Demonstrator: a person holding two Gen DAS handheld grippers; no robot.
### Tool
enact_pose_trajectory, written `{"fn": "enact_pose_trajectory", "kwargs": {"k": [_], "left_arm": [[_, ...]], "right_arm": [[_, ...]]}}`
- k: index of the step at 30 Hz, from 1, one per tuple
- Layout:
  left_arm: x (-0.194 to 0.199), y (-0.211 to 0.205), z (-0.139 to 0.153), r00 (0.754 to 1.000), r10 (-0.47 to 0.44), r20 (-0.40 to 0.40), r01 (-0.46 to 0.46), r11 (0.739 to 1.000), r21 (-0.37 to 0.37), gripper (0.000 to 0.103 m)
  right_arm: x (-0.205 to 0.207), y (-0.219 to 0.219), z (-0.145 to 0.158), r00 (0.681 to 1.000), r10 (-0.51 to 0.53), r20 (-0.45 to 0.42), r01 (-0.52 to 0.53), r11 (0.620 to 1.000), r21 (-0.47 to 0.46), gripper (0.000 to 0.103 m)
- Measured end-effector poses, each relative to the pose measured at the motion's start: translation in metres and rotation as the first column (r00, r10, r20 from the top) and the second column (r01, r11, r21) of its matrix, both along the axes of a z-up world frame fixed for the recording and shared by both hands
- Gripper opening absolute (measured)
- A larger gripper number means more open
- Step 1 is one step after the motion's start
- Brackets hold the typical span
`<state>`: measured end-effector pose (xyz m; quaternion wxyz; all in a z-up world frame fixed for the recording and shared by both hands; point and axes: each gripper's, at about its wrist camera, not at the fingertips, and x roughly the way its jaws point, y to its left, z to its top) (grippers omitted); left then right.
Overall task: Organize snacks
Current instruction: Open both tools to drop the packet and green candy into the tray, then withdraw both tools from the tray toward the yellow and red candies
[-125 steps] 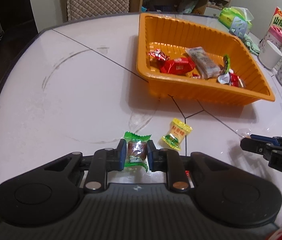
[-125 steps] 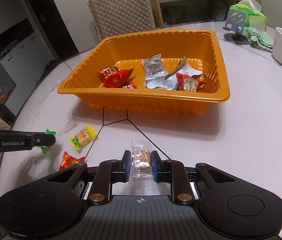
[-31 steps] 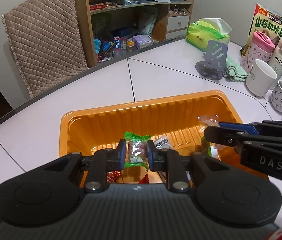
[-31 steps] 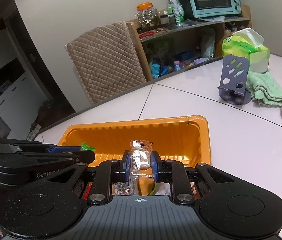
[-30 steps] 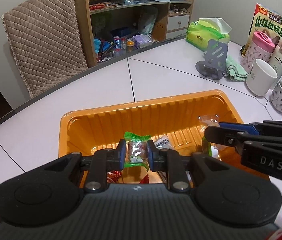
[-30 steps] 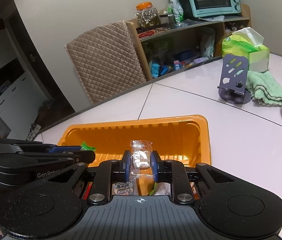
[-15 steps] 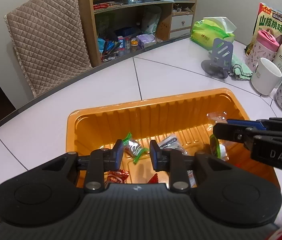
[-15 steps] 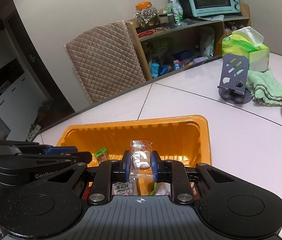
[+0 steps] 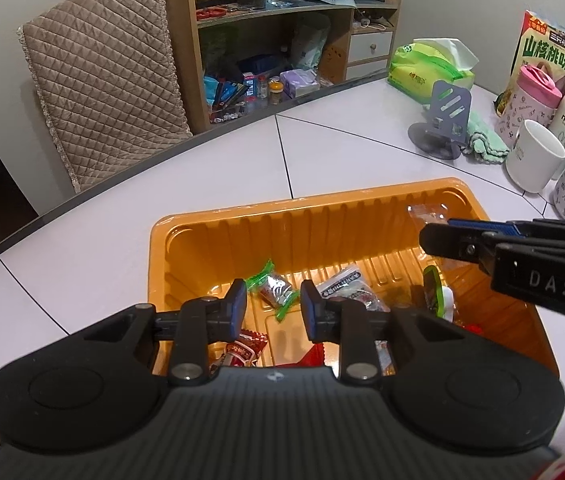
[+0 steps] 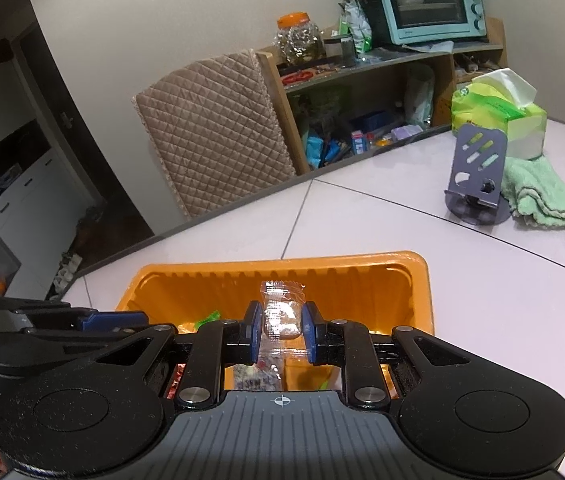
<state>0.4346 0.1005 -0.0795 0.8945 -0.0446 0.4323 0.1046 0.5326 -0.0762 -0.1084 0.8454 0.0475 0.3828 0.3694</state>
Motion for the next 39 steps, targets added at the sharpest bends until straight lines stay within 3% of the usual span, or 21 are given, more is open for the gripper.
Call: {"fn": "enact_pose_trajectory", "kwargs": {"k": [4, 8, 19, 23, 39], "left_arm": [[-0.004, 0.001, 0.004, 1.0, 0.006, 0.006, -0.006, 1.0, -0.002, 0.03], [-0.009, 0.001, 0.006, 1.0, 0.008, 0.011, -0.008, 1.0, -0.008, 0.031], [-0.045, 0.002, 0.036, 0.997, 0.046, 0.068, -0.043, 0.998, -0.043, 0.039], [-0.066, -0.001, 0.048, 0.994, 0.062, 0.086, -0.057, 0.997, -0.057, 0.046], [-0.169, -0.02, 0.066, 0.985, 0.139, 0.1, -0.128, 0.986, -0.11, 0.052]], "right_arm": [[0.001, 0.002, 0.004, 1.0, -0.004, 0.004, 0.004, 1.0, 0.0, 0.025], [-0.003, -0.002, 0.01, 0.999, -0.028, 0.032, 0.027, 0.999, 0.02, 0.057], [-0.015, -0.038, 0.029, 0.995, -0.098, -0.013, 0.099, 0.993, 0.067, 0.07], [-0.028, -0.057, 0.038, 0.994, -0.113, -0.014, 0.114, 0.99, 0.089, 0.076], [-0.114, -0.104, 0.047, 0.994, -0.089, -0.057, 0.094, 0.991, 0.093, 0.079]]}}
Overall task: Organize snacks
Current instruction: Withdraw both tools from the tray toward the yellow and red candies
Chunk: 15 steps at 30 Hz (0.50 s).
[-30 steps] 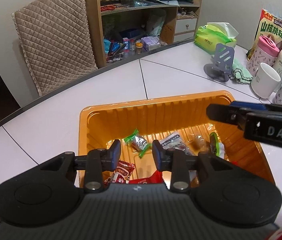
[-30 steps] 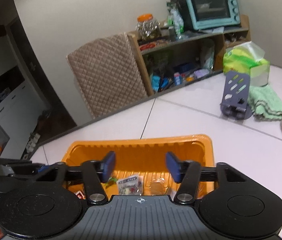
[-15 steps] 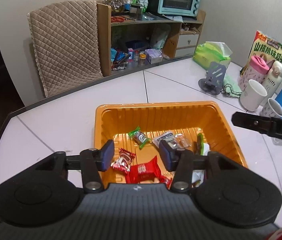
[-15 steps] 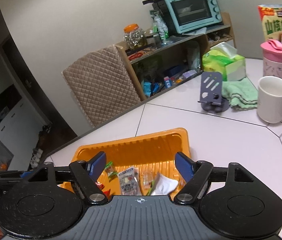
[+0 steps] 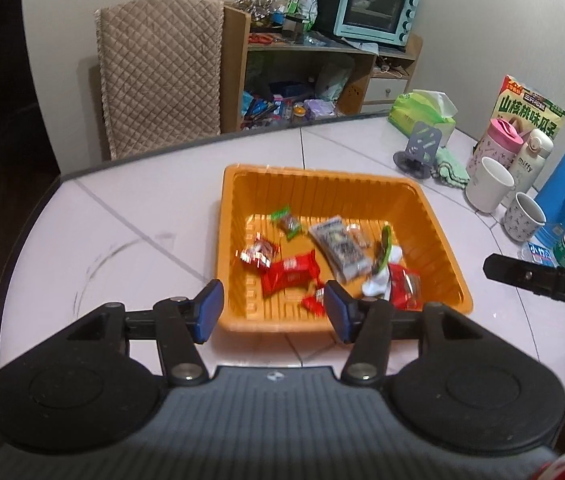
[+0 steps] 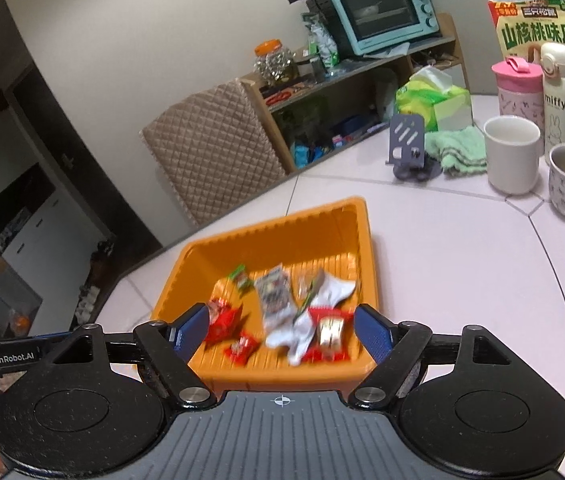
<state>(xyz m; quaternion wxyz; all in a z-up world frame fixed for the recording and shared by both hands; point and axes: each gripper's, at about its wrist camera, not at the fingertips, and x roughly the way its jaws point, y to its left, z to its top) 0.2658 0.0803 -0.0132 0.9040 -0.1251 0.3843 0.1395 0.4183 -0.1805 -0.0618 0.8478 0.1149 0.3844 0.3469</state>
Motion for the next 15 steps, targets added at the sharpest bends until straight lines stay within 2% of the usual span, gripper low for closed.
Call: {"fn": "enact_pose_trajectory", "kwargs": {"k": [15], "left_arm": [[-0.072, -0.024, -0.028, 0.997, 0.038, -0.071, -0.042, 0.997, -0.064, 0.053]], "right_arm": [[-0.073, -0.003, -0.022, 0.992, 0.105, -0.068, -0.108, 0.993, -0.046, 0.079]]}}
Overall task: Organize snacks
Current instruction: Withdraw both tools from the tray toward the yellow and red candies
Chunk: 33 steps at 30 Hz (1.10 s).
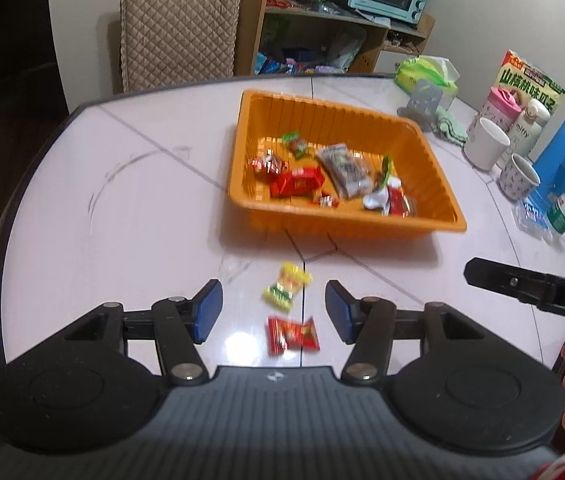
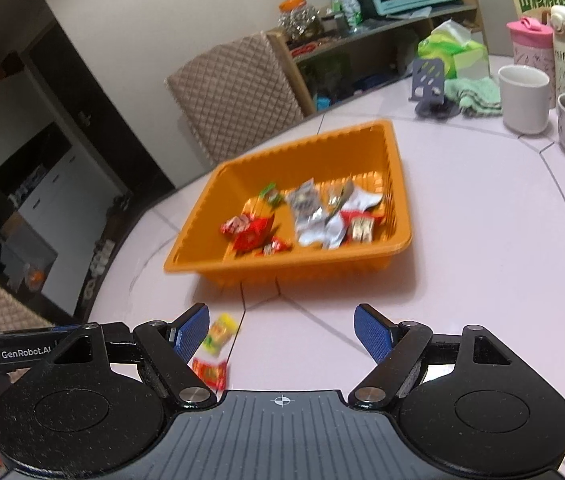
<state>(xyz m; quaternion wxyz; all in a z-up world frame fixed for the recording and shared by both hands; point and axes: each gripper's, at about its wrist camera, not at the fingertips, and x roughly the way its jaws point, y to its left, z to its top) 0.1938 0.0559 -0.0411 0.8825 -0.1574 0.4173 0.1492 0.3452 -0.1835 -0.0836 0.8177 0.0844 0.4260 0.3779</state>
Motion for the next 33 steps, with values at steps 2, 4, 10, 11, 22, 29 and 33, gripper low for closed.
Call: {"fn": "enact_pose_trajectory", "kwargs": {"k": [2, 4, 10, 11, 22, 29, 33], "left_arm": [[-0.008, -0.003, -0.004, 1.0, 0.006, -0.008, -0.006, 1.0, -0.009, 0.053], [-0.014, -0.005, -0.007, 1.0, 0.011, -0.014, -0.011, 1.0, -0.02, 0.053], [-0.03, -0.013, -0.017, 0.999, 0.019, -0.03, -0.02, 0.999, -0.037, 0.053], [-0.032, -0.014, -0.018, 0.999, 0.021, -0.034, -0.023, 0.999, -0.039, 0.053], [-0.041, -0.025, -0.034, 0.997, 0.021, -0.071, -0.025, 0.998, -0.061, 0.053], [-0.045, -0.028, -0.041, 0.995, 0.016, -0.098, -0.023, 0.998, -0.065, 0.053], [-0.045, -0.026, -0.045, 0.993, 0.02, -0.115, -0.028, 0.998, -0.063, 0.053]], "right_arm": [[-0.005, 0.0, -0.003, 1.0, 0.01, -0.006, -0.01, 1.0, -0.008, 0.079], [-0.011, -0.001, -0.007, 1.0, 0.018, -0.016, -0.018, 1.0, -0.016, 0.079], [-0.024, -0.001, -0.017, 0.999, 0.039, -0.037, -0.041, 0.998, -0.049, 0.079], [-0.026, -0.001, -0.019, 0.998, 0.043, -0.04, -0.045, 0.998, -0.054, 0.079], [-0.046, 0.01, -0.037, 0.992, 0.117, -0.046, -0.122, 0.985, -0.119, 0.079], [-0.054, 0.023, -0.046, 0.984, 0.172, -0.045, -0.177, 0.973, -0.146, 0.079], [-0.057, 0.031, -0.05, 0.978, 0.208, -0.035, -0.211, 0.964, -0.16, 0.079]]}}
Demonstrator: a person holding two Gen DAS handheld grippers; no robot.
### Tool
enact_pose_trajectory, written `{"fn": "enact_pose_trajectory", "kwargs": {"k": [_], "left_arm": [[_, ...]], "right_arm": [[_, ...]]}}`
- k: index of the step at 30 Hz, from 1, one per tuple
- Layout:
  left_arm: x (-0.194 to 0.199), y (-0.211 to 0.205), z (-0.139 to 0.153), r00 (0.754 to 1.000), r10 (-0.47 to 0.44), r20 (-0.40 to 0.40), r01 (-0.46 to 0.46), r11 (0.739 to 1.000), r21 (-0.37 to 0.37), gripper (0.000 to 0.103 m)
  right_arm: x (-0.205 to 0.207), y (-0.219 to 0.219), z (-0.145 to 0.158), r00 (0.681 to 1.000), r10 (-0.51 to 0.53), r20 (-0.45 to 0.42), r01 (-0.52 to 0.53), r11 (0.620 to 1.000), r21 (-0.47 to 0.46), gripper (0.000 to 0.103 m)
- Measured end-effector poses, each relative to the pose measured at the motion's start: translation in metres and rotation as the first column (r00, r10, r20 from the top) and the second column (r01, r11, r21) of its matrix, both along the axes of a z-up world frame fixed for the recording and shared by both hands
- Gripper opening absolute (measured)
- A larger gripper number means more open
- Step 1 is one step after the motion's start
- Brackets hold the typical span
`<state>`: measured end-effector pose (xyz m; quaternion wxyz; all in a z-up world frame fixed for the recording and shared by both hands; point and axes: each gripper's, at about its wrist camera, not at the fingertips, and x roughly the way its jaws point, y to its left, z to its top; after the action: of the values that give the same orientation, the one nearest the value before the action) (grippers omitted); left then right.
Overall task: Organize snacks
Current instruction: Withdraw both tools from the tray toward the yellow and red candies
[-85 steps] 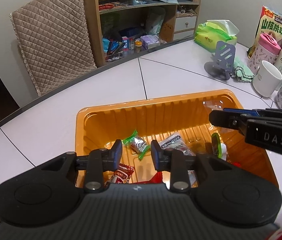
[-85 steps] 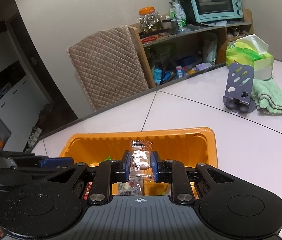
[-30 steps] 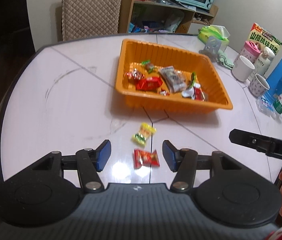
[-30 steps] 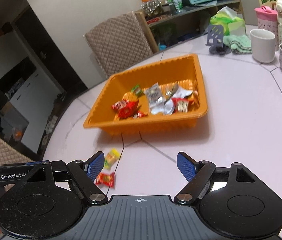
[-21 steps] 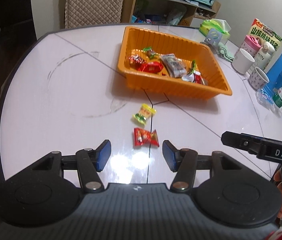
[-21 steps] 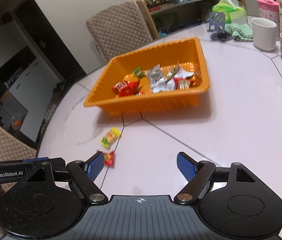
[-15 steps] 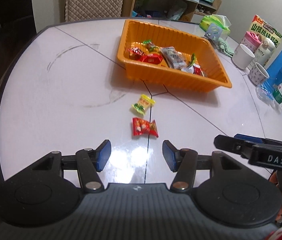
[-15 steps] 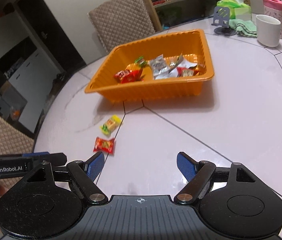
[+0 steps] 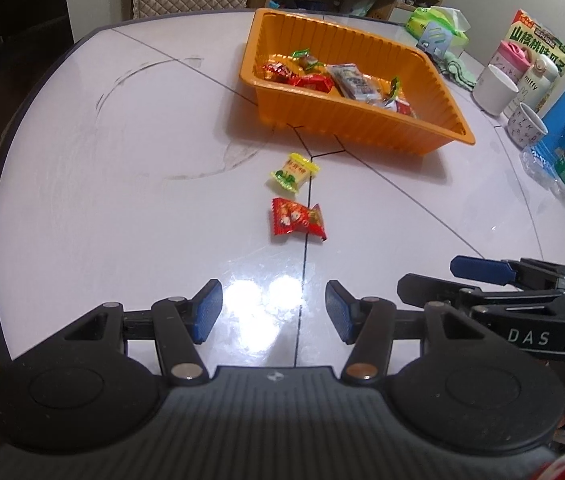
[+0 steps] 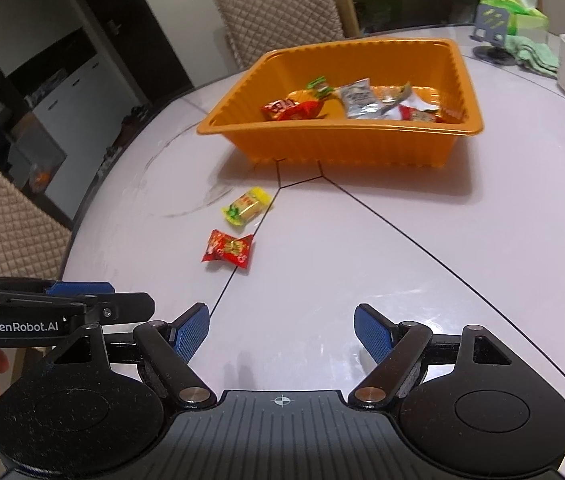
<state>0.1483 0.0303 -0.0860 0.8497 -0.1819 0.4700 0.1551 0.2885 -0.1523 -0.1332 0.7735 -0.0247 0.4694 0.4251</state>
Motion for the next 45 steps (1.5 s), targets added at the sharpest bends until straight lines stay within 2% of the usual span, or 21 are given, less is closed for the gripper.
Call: {"fn": "enact_pose_trajectory", "kwargs": {"k": [11, 15, 20, 25, 31, 40, 45], "left_arm": [[-0.003, 0.018, -0.012, 0.999, 0.032, -0.036, -0.032, 0.999, 0.0, 0.054], [-0.002, 0.027, -0.017, 0.998, 0.047, -0.045, -0.047, 0.999, -0.002, 0.054], [0.001, 0.038, -0.02, 0.997, 0.064, -0.042, -0.064, 0.998, -0.004, 0.054], [0.004, 0.048, -0.022, 0.996, 0.08, -0.039, -0.081, 0.997, -0.006, 0.054], [0.007, 0.055, -0.025, 0.995, 0.094, -0.043, -0.094, 0.996, -0.005, 0.06], [0.006, 0.059, -0.028, 0.994, 0.101, -0.048, -0.101, 0.995, -0.005, 0.06], [0.007, 0.061, -0.028, 0.993, 0.105, -0.047, -0.105, 0.994, -0.001, 0.06]], "right_arm": [[-0.001, 0.034, -0.008, 0.988, 0.123, 0.095, -0.125, 0.992, 0.017, 0.078], [0.001, 0.051, -0.011, 0.976, 0.181, 0.117, -0.182, 0.983, -0.005, 0.064], [0.007, 0.067, -0.017, 0.967, 0.222, 0.123, -0.221, 0.975, -0.017, 0.056], [0.013, 0.082, -0.02, 0.951, 0.269, 0.15, -0.269, 0.963, -0.021, 0.053], [0.017, 0.099, -0.023, 0.917, 0.35, 0.191, -0.353, 0.935, -0.016, 0.052], [0.017, 0.114, -0.033, 0.836, 0.502, 0.222, -0.495, 0.864, -0.088, 0.05], [0.013, 0.116, -0.04, 0.8, 0.555, 0.228, -0.535, 0.832, -0.146, 0.039]]}}
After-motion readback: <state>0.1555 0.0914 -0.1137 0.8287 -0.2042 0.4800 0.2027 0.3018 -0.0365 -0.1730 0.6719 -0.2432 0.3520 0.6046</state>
